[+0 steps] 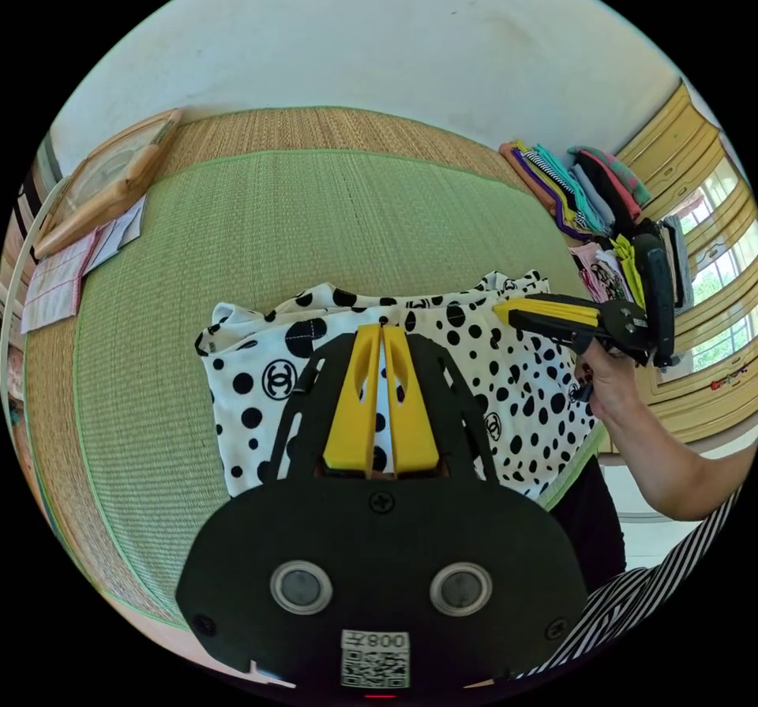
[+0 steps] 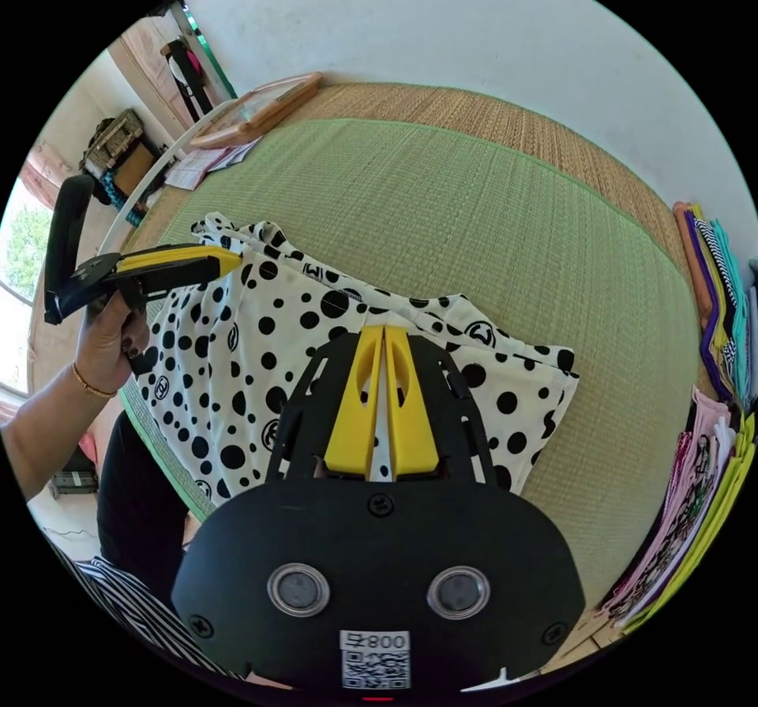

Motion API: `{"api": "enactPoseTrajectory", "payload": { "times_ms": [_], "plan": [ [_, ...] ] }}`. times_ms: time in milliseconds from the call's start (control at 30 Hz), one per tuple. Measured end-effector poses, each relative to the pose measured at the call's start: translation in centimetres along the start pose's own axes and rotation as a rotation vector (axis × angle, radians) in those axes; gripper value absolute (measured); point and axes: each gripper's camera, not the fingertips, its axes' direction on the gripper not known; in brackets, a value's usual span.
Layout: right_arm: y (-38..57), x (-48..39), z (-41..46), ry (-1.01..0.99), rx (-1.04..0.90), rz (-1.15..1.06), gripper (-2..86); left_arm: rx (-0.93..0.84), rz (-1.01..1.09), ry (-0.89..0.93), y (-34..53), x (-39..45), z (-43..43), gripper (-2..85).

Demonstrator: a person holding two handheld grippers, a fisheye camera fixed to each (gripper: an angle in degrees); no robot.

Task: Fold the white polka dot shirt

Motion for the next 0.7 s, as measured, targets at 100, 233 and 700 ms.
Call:
{"api": "enactPoseTrajectory", "payload": {
  "times_ms": [100,233,700],
  "plan": [
    [0.0,0.3,-1.2,-0.010,0.027,0.017,0.1,0.002,0.004,-0.015,-0.1,-0.1,-0.5,0.4],
    [-0.3,1.1,-0.8,-0.011,0.016,0.041,0.1,-0.015,-0.013,-0.017,-0.3,-0.9,0.1,0.4],
    [2.4,4.2,-2.1,-0.067,0.055,0.117,0.4,-0.017,-0.034,0.030,2.6,-3.7,0.7,1.9]
  ]
}}
